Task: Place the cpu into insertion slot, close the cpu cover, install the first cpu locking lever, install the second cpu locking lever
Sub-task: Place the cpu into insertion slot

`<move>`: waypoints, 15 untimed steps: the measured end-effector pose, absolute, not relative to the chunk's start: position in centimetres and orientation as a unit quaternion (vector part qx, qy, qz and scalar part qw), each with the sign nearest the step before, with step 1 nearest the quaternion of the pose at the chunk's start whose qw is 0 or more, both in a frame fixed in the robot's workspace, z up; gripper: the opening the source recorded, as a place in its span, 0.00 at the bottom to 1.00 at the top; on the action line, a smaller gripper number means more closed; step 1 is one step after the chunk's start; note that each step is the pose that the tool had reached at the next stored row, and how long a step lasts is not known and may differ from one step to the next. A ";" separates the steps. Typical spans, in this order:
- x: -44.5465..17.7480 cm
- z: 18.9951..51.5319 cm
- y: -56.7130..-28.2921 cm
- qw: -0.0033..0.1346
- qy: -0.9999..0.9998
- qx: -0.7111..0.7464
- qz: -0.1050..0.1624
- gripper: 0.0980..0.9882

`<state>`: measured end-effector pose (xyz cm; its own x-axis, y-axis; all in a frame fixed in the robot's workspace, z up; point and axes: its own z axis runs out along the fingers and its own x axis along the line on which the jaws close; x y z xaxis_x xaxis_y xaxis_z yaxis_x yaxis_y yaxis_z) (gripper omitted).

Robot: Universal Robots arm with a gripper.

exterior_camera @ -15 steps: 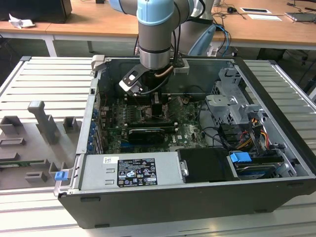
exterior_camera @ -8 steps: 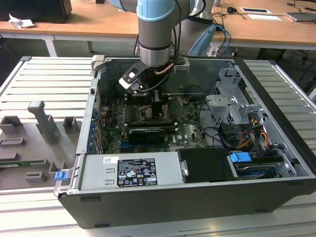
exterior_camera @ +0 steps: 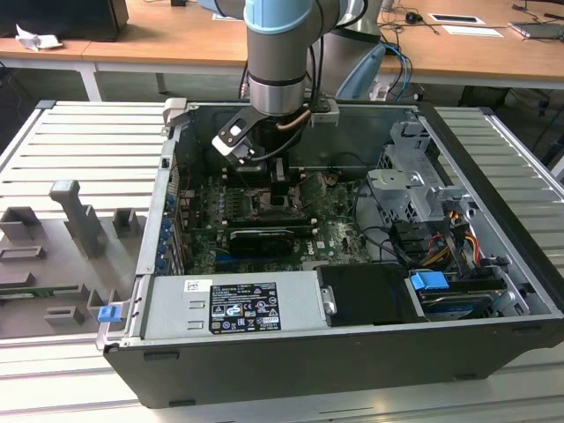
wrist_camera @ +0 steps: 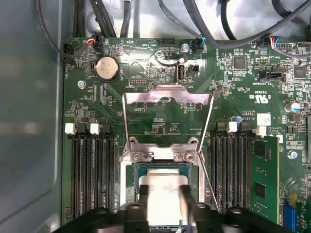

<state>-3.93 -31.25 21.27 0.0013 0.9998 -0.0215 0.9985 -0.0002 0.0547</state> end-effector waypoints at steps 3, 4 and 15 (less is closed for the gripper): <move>-3.9 21.3 -31.3 0.027 0.706 0.707 0.012 0.14; -3.9 21.3 -31.3 0.027 0.706 0.707 0.012 0.01; -3.9 21.6 -31.3 0.027 0.706 0.707 0.011 0.01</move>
<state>-3.93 -31.26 21.57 0.0016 0.9998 -0.0220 0.9985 -0.0004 0.0544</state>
